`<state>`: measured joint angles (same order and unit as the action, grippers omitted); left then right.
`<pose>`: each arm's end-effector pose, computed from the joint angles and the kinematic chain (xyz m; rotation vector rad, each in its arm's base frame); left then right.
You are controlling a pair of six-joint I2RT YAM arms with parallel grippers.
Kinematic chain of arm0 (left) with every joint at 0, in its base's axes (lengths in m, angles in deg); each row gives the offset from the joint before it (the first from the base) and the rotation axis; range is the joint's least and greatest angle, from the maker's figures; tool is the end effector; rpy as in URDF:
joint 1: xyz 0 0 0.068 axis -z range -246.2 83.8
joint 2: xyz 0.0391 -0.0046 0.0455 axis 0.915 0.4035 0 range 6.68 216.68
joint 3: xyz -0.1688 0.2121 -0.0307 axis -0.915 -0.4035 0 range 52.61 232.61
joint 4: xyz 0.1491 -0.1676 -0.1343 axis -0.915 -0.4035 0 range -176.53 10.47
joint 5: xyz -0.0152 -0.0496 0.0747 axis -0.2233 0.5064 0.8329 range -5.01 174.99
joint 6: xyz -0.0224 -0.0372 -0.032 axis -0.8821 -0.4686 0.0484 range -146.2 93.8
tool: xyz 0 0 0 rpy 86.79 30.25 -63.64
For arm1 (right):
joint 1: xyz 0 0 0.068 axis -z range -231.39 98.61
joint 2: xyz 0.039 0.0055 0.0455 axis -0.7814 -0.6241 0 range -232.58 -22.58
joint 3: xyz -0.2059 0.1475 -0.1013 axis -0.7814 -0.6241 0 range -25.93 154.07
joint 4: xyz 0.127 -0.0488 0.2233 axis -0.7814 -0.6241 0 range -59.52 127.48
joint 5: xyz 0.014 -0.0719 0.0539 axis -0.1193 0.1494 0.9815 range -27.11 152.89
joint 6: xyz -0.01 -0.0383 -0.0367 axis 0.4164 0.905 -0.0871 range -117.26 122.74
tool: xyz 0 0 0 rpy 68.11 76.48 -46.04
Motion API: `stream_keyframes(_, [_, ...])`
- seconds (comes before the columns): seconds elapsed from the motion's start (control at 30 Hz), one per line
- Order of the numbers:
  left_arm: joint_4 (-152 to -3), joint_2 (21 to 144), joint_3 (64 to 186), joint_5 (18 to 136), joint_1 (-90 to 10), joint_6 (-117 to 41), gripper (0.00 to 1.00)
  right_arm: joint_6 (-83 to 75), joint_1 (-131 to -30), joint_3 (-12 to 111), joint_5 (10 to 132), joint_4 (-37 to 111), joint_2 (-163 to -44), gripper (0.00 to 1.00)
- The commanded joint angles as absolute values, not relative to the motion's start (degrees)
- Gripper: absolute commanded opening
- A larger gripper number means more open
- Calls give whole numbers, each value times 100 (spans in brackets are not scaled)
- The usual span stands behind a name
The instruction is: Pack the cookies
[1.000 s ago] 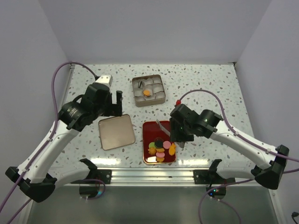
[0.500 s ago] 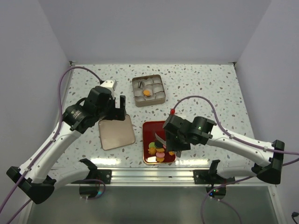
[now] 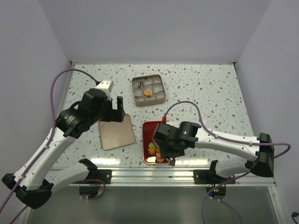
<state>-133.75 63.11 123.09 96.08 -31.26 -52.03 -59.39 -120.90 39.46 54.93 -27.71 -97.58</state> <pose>0.1518 -0.0978 0.3808 0.0786 2.2781 -0.3442 0.0859 0.2156 0.2812 -0.1596 2.8905 0.2698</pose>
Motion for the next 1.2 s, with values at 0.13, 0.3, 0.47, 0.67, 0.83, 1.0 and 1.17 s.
stream_keyframes(0.13, [-13315,6179,12248,9597,-3069,-5134,100,-6423,-12635,4447,5366,-2791,-10071,57])
stream_keyframes(0.3, [-13332,6144,12257,9597,-3078,-5152,100,-6642,-12846,4684,5331,-3089,-10132,57])
stream_keyframes(0.47, [-13359,6100,12248,9641,-3069,-5143,100,-6819,-12943,4755,5279,-3713,-10071,57])
stream_keyframes(0.67, [-13350,6100,12222,9650,-3069,-5169,100,-6854,-12943,4456,5375,-3591,-9974,56])
stream_keyframes(0.83, [-13350,6109,12213,9668,-3069,-5187,100,-6749,-12935,4429,5410,-3389,-10115,51])
stream_keyframes(1.0, [-13367,6117,12222,9694,-3078,-5204,100,-6599,-12935,4552,5498,-3336,-10378,49])
stream_keyframes(1.17, [-13411,6126,12231,9747,-3069,-5213,100,-6547,-12935,4597,5542,-3283,-10440,44])
